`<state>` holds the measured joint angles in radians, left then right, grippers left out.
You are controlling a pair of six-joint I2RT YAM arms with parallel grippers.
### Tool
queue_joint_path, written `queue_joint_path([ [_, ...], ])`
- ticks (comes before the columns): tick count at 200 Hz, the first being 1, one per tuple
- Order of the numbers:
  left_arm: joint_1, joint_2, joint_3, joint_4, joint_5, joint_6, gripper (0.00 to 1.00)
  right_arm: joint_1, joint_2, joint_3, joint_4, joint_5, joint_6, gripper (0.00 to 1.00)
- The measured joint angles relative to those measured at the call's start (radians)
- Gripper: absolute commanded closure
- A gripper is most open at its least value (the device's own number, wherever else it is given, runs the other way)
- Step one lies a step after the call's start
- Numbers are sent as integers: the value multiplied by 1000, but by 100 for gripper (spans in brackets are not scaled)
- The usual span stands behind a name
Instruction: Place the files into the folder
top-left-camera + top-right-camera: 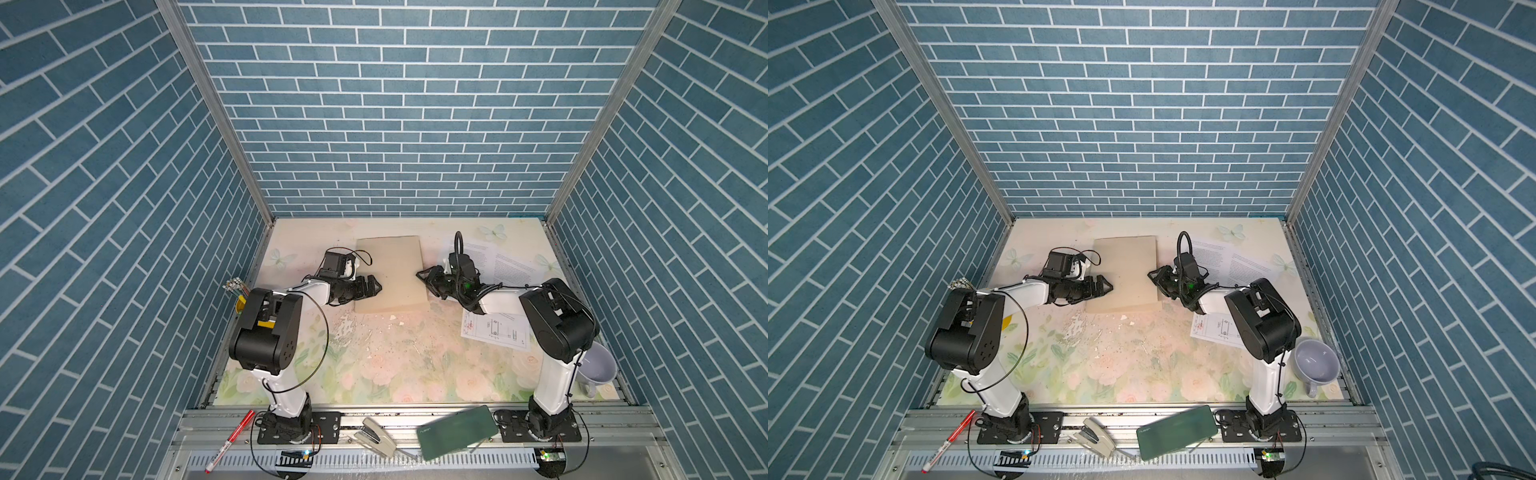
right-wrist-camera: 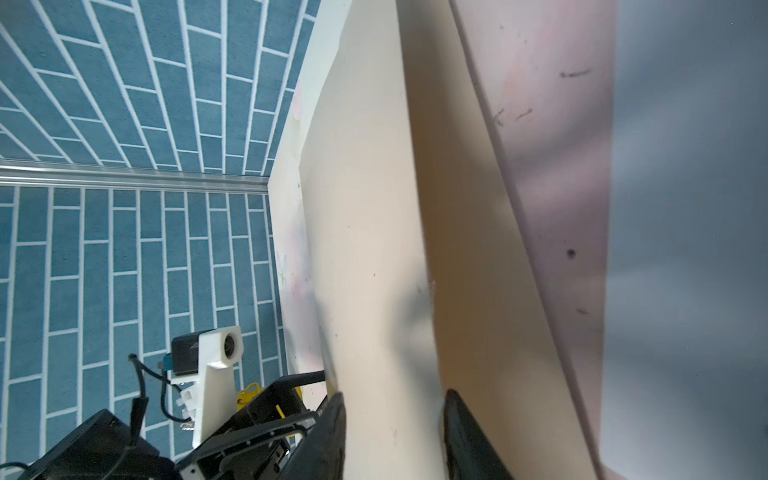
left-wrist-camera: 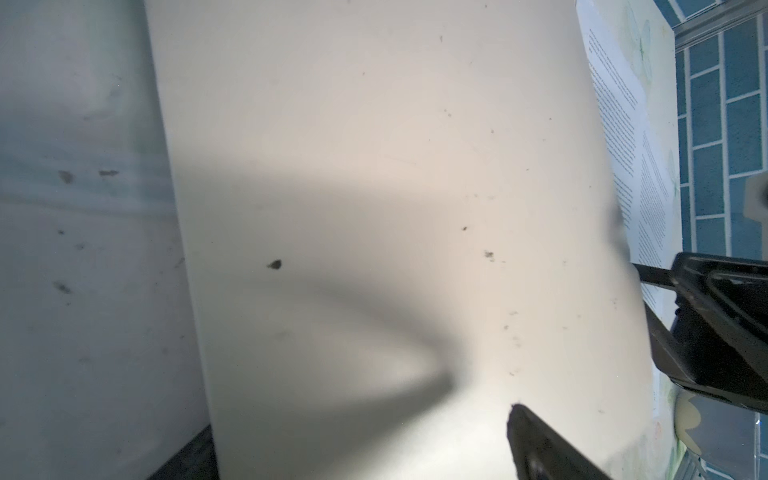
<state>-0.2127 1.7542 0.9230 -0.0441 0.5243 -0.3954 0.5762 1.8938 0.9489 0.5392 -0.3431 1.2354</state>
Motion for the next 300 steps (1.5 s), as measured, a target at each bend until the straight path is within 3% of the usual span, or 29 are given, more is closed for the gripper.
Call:
queue_joint_path([
  [78, -2, -18, -24, 13, 5, -9, 0, 2, -15, -15, 43, -21, 35, 76],
  [170, -33, -250, -130, -12, -209, 58, 0, 5, -34, 4, -39, -27, 21, 96],
  [253, -308, -549, -311, -33, -526, 95, 0, 6, -69, 25, -108, -27, 21, 97],
  [300, -531, -573, -331, -25, -694, 138, 0, 6, -77, 27, -122, -32, 21, 96],
])
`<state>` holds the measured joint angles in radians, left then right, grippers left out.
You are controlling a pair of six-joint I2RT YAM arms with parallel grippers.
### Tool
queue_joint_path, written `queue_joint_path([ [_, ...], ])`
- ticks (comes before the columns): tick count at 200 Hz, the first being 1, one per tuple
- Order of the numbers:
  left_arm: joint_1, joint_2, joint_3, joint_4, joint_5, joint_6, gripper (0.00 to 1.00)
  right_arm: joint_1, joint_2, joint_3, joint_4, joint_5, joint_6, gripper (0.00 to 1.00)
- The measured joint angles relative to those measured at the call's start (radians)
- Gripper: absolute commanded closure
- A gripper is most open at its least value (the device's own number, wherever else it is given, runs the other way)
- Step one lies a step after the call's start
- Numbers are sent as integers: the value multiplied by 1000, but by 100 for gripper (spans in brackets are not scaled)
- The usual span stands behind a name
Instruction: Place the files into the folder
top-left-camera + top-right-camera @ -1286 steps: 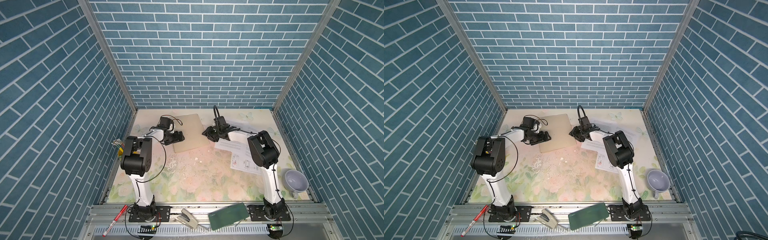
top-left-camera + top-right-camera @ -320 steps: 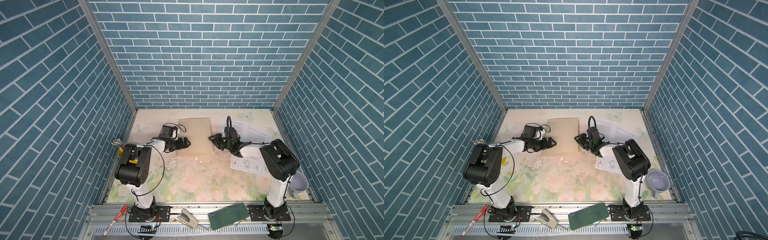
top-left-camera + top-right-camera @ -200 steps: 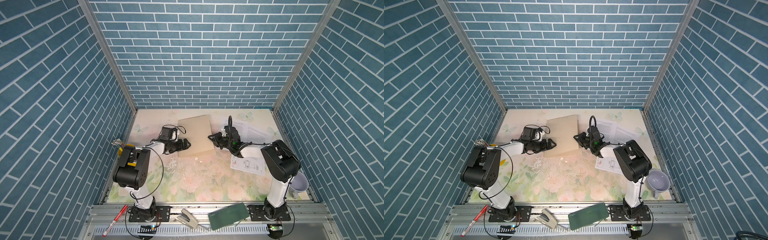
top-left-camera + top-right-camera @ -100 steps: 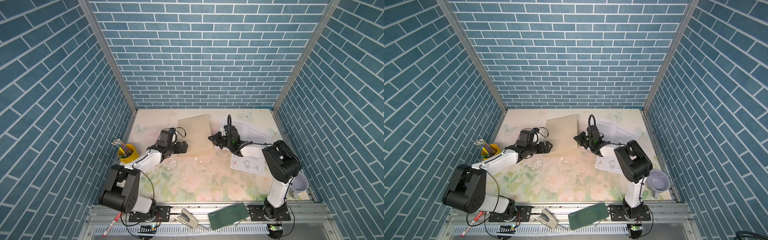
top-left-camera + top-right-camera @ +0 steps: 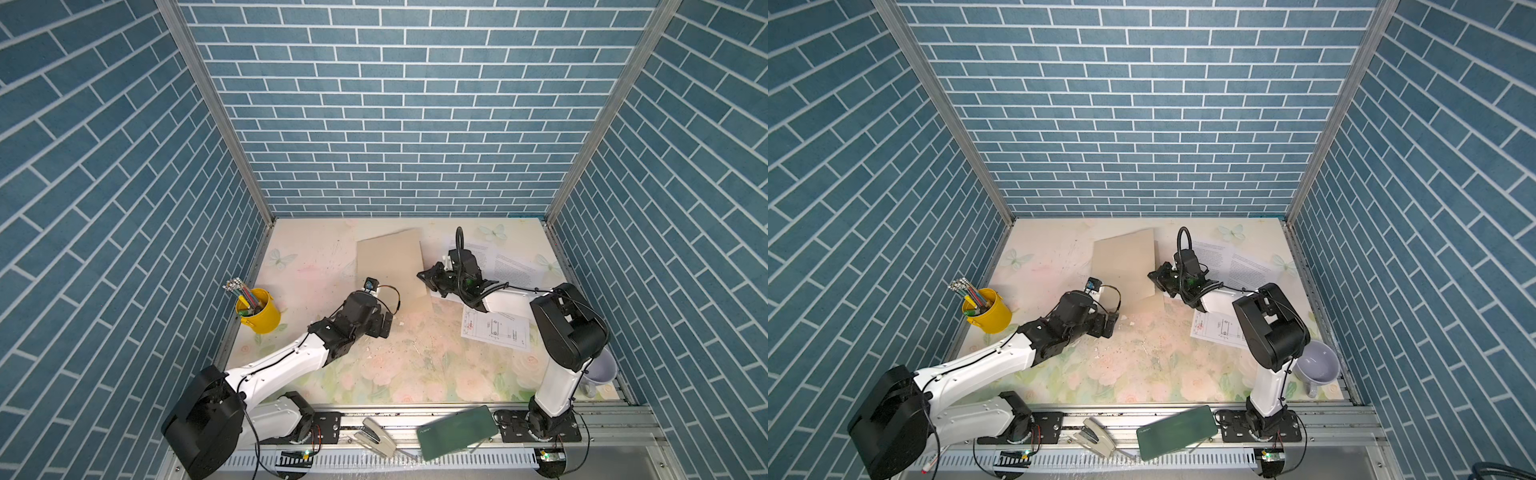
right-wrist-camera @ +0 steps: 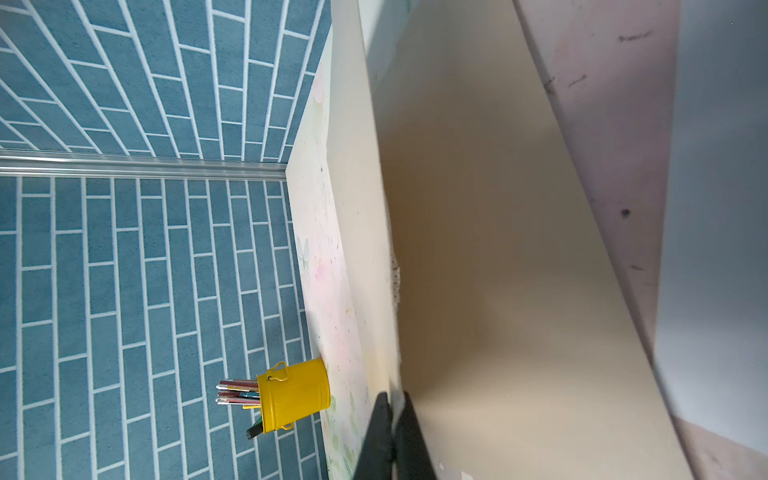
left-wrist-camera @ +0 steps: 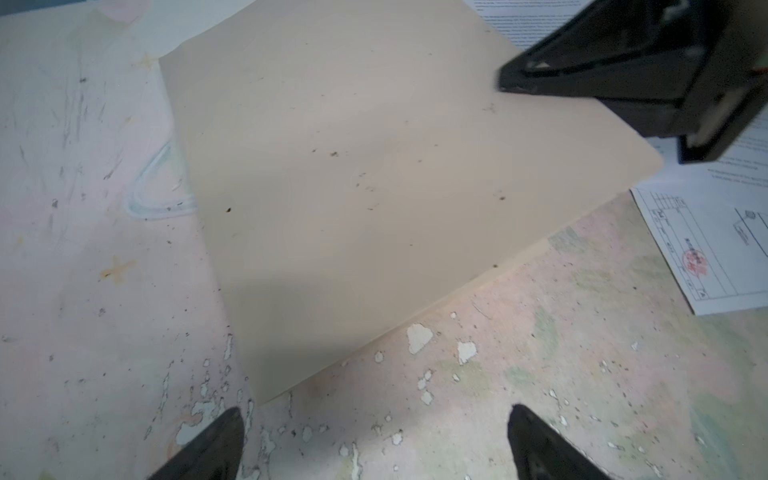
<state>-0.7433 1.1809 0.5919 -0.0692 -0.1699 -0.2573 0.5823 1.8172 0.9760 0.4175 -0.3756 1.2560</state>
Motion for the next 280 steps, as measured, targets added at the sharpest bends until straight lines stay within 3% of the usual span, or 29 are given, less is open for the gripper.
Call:
queue_joint_path([
  [31, -101, 58, 0, 33, -71, 32, 1, 0, 0, 18, -28, -6, -4, 95],
  [70, -148, 175, 0, 83, -130, 75, 5, 0, 0, 54, -69, -16, -8, 95],
  [155, -161, 325, 6, 230, -291, 140, 15, 0, 0, 63, -97, -40, -9, 95],
  [195, -161, 408, 32, 295, -339, 162, 24, 0, 0, 63, -99, -44, -19, 95],
  [280, -161, 424, 48, 373, -392, 199, 32, 0, -6, 63, -103, -60, -27, 93],
])
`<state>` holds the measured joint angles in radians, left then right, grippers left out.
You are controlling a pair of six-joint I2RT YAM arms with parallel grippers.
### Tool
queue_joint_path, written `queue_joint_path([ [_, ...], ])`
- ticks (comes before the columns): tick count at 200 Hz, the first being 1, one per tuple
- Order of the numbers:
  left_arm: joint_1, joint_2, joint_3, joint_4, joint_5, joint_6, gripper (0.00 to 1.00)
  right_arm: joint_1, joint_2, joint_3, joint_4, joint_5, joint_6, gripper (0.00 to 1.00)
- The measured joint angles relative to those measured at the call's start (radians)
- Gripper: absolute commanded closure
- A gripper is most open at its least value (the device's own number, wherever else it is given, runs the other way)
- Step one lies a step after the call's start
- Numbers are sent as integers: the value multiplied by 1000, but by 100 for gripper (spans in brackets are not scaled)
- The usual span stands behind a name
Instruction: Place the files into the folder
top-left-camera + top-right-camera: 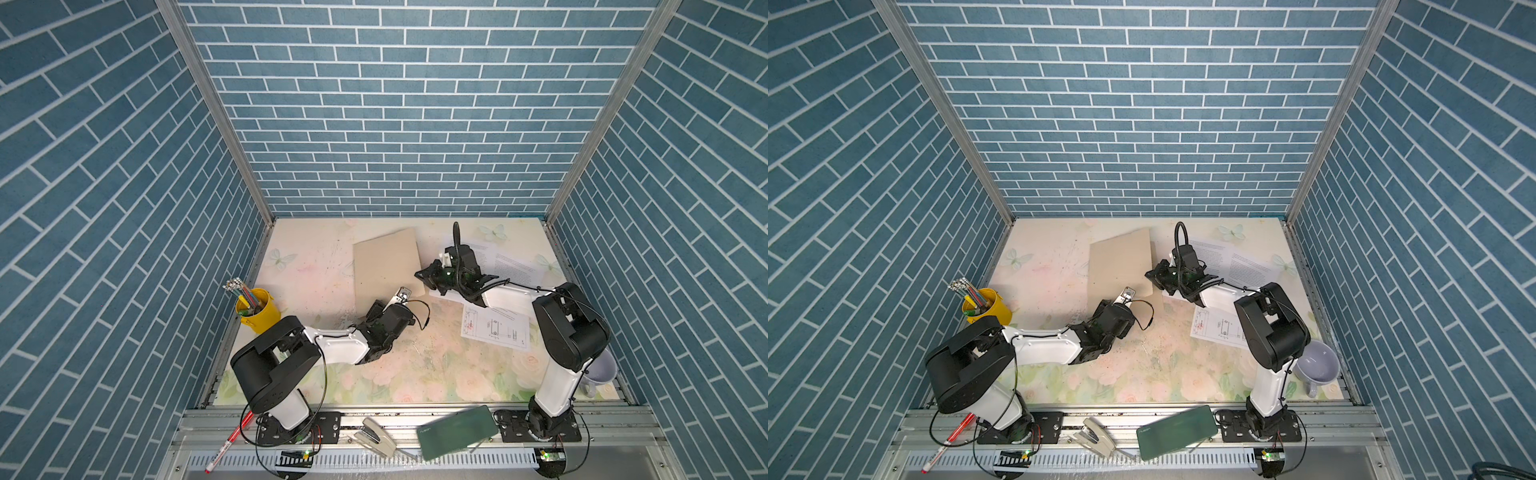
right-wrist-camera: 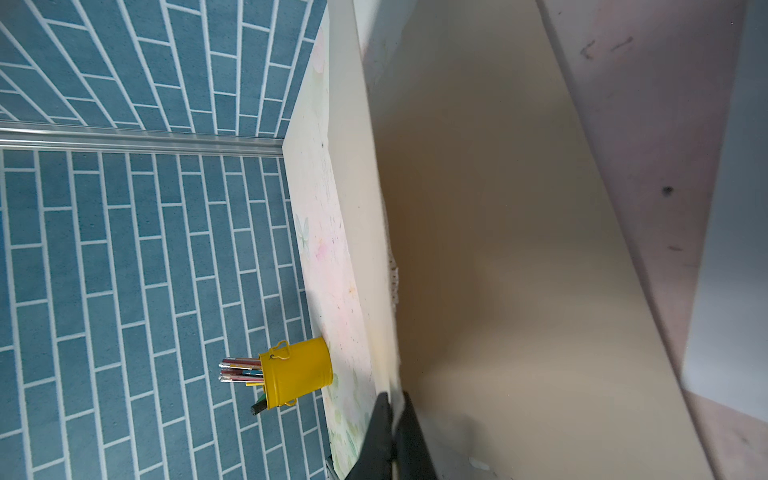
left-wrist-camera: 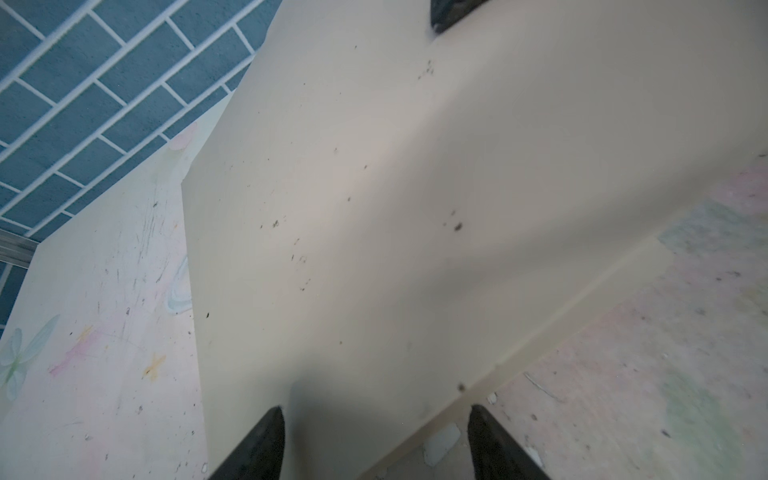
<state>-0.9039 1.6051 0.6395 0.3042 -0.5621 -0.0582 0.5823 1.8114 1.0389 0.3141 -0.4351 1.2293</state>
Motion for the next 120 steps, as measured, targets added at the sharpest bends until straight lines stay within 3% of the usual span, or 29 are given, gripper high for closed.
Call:
queue_joint_path([
  [24, 0, 0, 0, 9, -7, 10, 36, 0, -15, 0, 0, -8, 0, 93],
  [58, 0, 0, 0, 16, -15, 23, 51, 0, -27, 0, -1, -22, -4, 91],
  [120, -1, 0, 0, 29, -17, 31, 68, 0, -27, 0, -14, -33, -20, 78],
])
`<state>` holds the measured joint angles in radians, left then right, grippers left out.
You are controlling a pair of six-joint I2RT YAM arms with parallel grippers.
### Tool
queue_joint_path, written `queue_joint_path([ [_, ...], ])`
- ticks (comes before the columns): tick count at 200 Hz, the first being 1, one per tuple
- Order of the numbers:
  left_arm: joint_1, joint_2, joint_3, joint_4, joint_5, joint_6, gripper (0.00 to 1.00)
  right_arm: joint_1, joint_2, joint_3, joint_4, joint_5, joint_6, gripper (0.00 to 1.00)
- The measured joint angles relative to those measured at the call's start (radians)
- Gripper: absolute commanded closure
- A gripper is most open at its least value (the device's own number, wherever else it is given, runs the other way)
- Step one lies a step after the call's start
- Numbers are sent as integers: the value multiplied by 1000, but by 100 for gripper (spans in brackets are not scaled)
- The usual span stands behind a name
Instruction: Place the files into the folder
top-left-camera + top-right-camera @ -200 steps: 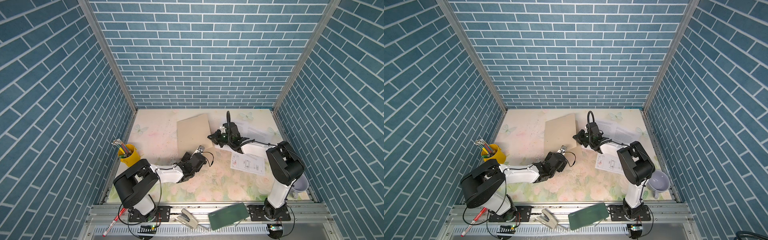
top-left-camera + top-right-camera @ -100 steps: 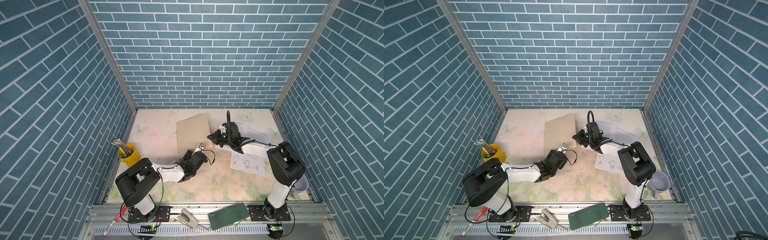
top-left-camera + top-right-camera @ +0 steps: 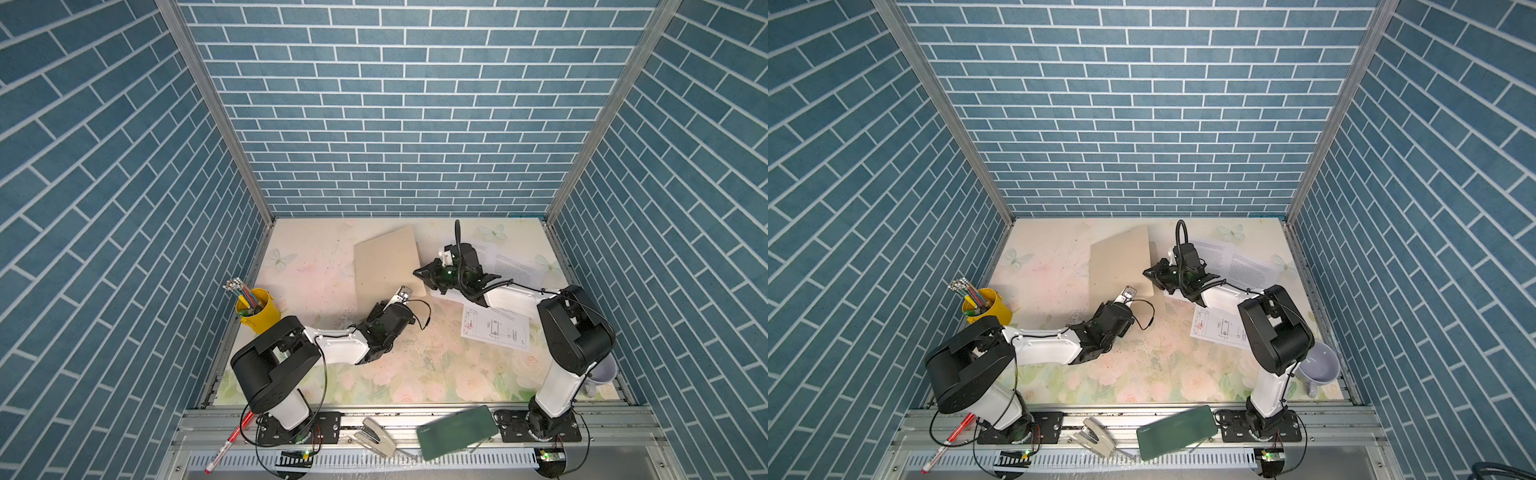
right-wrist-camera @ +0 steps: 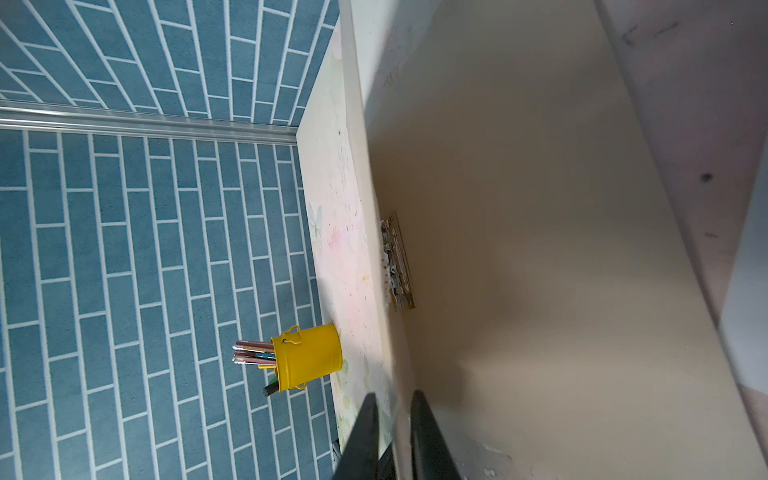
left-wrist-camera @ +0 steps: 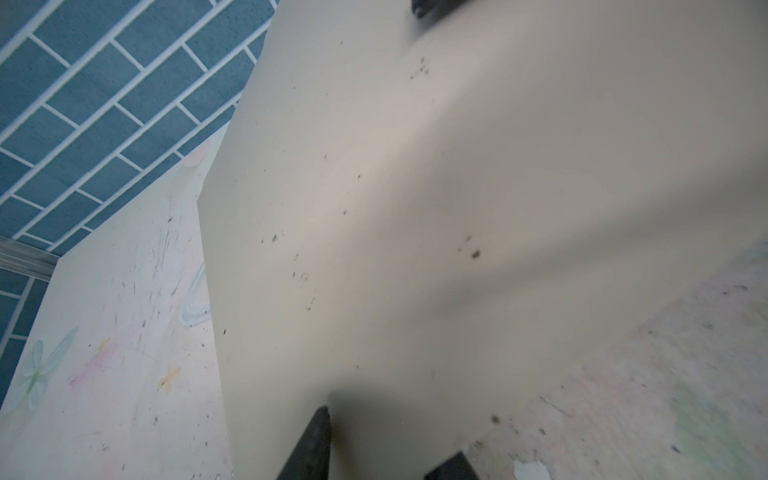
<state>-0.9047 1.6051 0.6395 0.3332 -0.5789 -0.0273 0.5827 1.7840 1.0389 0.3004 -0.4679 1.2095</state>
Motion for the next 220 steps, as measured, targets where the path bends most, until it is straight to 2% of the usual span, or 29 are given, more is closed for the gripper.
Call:
queue_joint_path([
  [69, -1, -55, -32, 21, -5, -8, 81, 0, -43, 0, -27, 7, -50, 67],
  [122, -1, -130, -85, 62, -12, -48, 87, 0, -75, -1, -47, 41, -96, 49],
  [176, 23, -198, -151, 134, -7, -141, 88, 0, -171, -48, 1, 156, -139, 46],
  [220, 37, -254, -201, 195, -7, -203, 88, 5, -61, -74, 92, 158, -134, 49],
])
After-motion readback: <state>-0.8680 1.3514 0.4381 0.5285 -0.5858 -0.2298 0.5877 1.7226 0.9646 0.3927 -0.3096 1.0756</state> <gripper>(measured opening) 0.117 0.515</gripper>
